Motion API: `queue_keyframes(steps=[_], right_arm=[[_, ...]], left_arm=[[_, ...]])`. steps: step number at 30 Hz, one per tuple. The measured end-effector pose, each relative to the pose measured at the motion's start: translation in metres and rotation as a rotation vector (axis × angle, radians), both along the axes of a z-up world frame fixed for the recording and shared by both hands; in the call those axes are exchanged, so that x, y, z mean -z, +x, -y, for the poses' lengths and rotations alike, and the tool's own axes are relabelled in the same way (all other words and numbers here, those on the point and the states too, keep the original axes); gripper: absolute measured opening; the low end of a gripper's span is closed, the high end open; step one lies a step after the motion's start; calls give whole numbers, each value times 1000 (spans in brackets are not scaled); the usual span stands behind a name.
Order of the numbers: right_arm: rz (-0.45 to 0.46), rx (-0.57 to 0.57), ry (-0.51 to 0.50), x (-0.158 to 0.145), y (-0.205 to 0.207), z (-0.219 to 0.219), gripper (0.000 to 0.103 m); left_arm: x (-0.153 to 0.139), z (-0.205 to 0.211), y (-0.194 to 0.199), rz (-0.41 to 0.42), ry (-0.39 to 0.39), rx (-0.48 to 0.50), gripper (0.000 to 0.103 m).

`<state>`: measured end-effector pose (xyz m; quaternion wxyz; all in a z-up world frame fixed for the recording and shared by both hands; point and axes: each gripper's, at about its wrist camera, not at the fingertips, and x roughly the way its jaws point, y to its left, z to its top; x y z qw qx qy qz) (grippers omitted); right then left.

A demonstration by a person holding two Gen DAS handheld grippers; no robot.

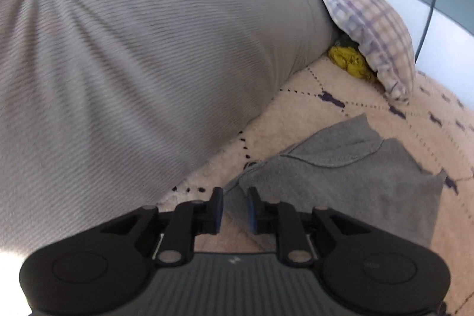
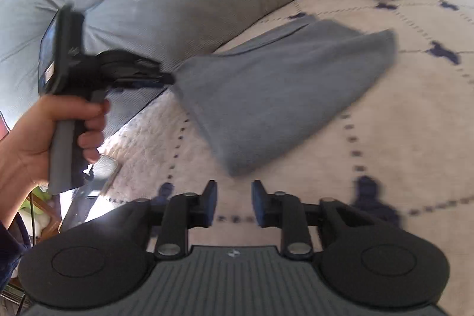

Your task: Fold clothes

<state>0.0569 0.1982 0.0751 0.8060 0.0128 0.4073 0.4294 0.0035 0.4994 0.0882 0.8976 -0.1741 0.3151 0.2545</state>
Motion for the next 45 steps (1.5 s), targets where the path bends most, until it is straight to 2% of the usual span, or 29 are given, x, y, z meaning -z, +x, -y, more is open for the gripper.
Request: queue_keyframes(steps=[5,9,12,16,19,21,22,24,25,27,29,30,32,33,35,37,40,44,45], right_arm=[[-7,153,-29,-21,16,84,34],[-40,310,33,-38,9,167,34],[-40,405,73,-56,-5,225,35],[78,477,50,-102,-36,295,36],[223,520,14,-156,-65,348,38],[314,554,49,-198,-87,389,42],[349,569,73,-218,-98,405,46],[428,601,123,-261,-123,444,55],[465,608,132,-279,-134,459,60],[537,625,110,-309,-152,487,66],[559,661,58,-318,-157,507,77],[553,685,38,-318,-157,517,78],[442,688,4,-290,-147,524,78],[384,679,-19,-272,-143,525,78],[323,632,-106,-217,-141,512,78],[251,583,-196,-156,-136,492,78],[131,560,-242,-72,-132,468,77],[40,601,-287,2,-130,444,76],[46,616,-291,9,-128,441,76]], left_arm=[[-22,17,-30,77,-52,-2,22],[-31,64,-43,105,-95,103,29],[-32,106,-51,85,-115,189,33],[-40,155,-60,74,-107,287,35],[-57,181,-64,91,-103,336,39],[-77,194,-68,123,-89,359,40],[-89,200,-70,143,-78,371,43],[-112,214,-75,186,-53,395,53],[-122,221,-78,208,-39,407,63],[-136,237,-81,236,-1,426,68],[-146,257,-82,254,44,447,73],[-145,267,-82,249,60,453,75],[-130,294,-78,205,87,464,83],[-120,308,-77,173,100,471,84],[-88,344,-77,79,133,519,84],[-54,370,-77,4,135,562,84],[-16,391,-76,-80,106,569,84],[9,406,-72,-131,107,536,84],[12,410,-69,-134,111,535,84]])
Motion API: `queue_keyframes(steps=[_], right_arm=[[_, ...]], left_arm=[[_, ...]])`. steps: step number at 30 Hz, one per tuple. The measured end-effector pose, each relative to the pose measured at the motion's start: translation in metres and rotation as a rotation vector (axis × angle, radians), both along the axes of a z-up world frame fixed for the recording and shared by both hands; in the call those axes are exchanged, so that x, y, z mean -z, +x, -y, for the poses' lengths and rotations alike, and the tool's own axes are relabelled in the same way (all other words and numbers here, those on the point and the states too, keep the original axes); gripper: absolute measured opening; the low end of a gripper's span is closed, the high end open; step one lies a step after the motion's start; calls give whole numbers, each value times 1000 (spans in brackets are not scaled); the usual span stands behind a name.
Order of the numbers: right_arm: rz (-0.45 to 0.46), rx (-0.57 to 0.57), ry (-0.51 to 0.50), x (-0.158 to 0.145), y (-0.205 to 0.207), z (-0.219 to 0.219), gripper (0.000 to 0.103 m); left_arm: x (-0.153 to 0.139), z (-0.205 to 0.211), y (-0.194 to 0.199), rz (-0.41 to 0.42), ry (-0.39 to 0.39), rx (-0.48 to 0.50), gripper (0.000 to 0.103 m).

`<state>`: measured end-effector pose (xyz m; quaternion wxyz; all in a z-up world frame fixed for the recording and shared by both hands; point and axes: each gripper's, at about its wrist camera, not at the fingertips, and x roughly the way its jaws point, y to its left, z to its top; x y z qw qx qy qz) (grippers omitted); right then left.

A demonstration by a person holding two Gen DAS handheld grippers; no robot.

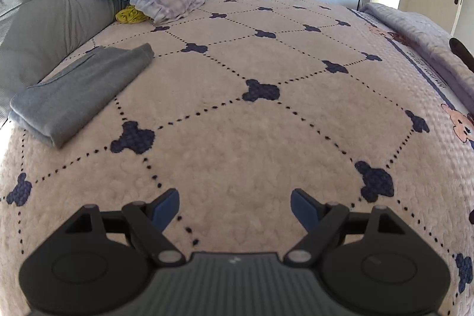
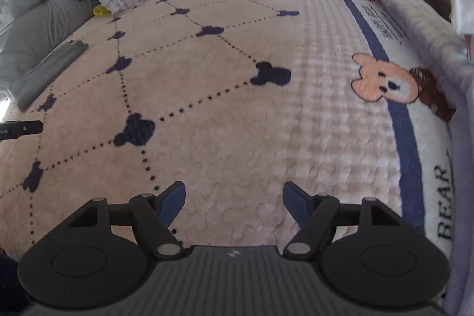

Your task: Fold clothes

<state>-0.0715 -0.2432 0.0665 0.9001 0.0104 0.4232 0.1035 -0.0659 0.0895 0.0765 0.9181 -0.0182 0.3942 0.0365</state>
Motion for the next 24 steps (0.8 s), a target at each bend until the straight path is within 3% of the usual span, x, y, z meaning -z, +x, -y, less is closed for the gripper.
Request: queue_keyframes(steps=[12,21,24], right_arm=[[123,156,-37,50,24,-11,77],[234,177,-114,63,47,-29,93],[241,190,-116,65,56,-32,99]], left_arm=[[39,58,36,11,25,59,86],[55,86,53,100,77,98,93],[58,92,60,131,81,100,100]])
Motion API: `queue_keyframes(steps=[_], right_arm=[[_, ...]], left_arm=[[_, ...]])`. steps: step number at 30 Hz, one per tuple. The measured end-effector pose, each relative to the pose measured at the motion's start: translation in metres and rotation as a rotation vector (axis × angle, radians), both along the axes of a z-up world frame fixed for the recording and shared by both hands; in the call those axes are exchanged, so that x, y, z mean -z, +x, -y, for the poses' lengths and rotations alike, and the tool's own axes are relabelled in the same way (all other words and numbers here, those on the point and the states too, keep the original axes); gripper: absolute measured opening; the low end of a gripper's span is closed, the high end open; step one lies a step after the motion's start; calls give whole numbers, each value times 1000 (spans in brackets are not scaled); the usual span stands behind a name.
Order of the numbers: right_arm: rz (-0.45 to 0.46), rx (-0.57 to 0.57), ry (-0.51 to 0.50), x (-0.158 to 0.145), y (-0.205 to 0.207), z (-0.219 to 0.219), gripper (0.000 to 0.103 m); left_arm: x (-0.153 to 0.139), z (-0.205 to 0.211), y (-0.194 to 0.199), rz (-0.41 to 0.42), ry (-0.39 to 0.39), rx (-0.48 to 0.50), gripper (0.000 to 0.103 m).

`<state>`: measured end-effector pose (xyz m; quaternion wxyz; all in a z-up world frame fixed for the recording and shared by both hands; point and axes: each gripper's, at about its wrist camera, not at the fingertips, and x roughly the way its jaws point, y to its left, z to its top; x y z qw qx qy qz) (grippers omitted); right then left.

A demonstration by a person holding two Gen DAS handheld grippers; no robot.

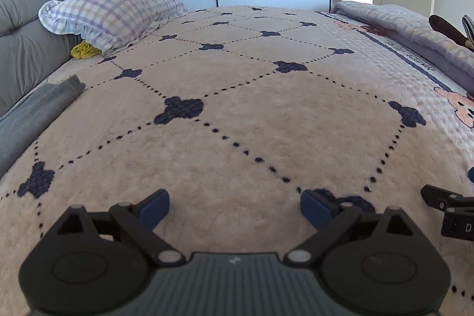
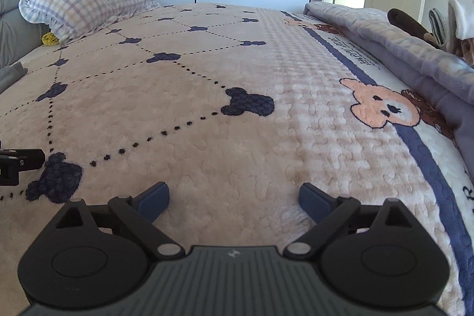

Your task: Fold clothes

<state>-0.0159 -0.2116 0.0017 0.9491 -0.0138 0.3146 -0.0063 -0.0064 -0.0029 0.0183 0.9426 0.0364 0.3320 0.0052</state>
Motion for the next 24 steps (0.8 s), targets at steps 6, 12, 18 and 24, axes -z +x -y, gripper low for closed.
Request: queue_keyframes(steps=[6,12,18,24], right_arm=[[19,5,-22,2,1,-5,101],[34,13,-14,4,-2,-4,103],[36,13,16,5,-5,0,103],[25,13,24,5,-3,0,103]], left_arm=[[12,9,-4,51,14,-13,103],[15,1,-4,49,-51,-16,103],[15,2,-3,49,-46,-16,103],[15,0,-3,51,-57,-16,103]])
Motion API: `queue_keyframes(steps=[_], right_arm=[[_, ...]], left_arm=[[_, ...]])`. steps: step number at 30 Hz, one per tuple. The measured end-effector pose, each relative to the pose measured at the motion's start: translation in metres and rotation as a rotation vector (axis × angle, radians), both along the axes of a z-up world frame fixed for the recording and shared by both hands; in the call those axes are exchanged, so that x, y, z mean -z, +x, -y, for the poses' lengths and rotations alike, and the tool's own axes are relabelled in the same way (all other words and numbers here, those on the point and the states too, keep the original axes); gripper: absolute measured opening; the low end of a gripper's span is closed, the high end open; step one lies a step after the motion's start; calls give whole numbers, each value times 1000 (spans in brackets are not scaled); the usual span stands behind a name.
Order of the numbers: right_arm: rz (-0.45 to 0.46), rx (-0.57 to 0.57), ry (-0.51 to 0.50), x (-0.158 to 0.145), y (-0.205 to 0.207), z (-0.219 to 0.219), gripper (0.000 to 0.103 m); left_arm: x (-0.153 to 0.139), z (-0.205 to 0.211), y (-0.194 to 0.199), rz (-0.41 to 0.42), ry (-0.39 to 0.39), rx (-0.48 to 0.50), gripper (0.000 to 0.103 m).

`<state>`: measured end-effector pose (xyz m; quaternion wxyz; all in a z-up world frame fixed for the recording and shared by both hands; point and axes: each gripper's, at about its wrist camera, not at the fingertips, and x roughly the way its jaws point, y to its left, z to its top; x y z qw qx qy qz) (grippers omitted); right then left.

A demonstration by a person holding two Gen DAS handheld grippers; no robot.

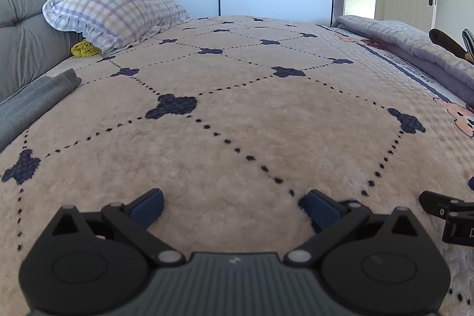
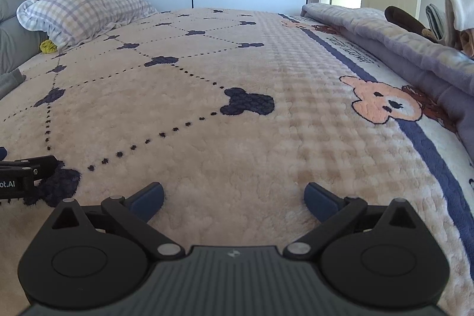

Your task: Fold clothes

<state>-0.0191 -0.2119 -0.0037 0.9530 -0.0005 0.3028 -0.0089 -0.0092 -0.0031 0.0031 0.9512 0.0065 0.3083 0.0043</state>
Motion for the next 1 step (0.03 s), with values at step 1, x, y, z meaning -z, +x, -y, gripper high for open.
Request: queue_keyframes(steps=[1], right_arm=[[0,0,2,0,0,0,103]], left_arm=[[0,0,0,1,-3,0,103]])
